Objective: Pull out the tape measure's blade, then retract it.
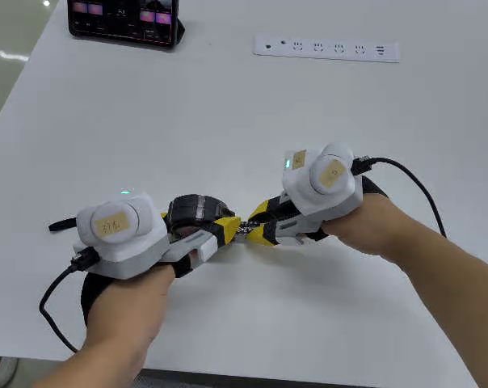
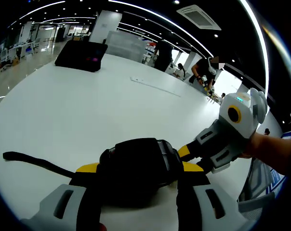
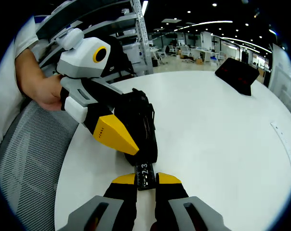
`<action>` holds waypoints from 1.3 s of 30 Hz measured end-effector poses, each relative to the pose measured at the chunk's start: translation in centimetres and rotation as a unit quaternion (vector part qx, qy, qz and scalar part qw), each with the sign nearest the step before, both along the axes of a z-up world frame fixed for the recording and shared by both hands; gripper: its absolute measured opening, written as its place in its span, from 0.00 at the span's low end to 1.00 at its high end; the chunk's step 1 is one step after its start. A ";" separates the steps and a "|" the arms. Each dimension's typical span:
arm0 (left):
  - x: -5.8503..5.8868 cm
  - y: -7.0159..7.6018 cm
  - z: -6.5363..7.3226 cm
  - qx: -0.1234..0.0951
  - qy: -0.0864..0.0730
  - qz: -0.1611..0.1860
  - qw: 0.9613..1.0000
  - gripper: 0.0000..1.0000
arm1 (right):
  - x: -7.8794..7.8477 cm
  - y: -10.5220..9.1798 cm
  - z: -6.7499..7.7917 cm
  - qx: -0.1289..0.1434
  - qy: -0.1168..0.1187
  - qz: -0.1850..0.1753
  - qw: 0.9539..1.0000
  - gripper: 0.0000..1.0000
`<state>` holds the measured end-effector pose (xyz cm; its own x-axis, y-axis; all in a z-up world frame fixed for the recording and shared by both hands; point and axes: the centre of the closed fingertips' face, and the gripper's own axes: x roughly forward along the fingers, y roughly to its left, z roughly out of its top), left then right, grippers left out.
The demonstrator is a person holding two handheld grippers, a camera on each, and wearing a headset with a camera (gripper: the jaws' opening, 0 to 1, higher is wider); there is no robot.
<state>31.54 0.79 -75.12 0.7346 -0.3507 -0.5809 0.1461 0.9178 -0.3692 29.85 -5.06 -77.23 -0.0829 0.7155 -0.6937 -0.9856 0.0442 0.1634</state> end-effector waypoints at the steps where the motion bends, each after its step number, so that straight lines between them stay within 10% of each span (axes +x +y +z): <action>1: 0.0 0.0 0.0 0.000 0.000 0.001 1.000 0.58 | 0.0 0.0 0.0 0.000 0.000 0.000 1.000 0.10; 39: 0.0 0.0 0.0 -0.003 0.001 -0.003 1.000 0.58 | -0.1 1.5 -0.2 0.006 -0.002 0.006 1.000 0.10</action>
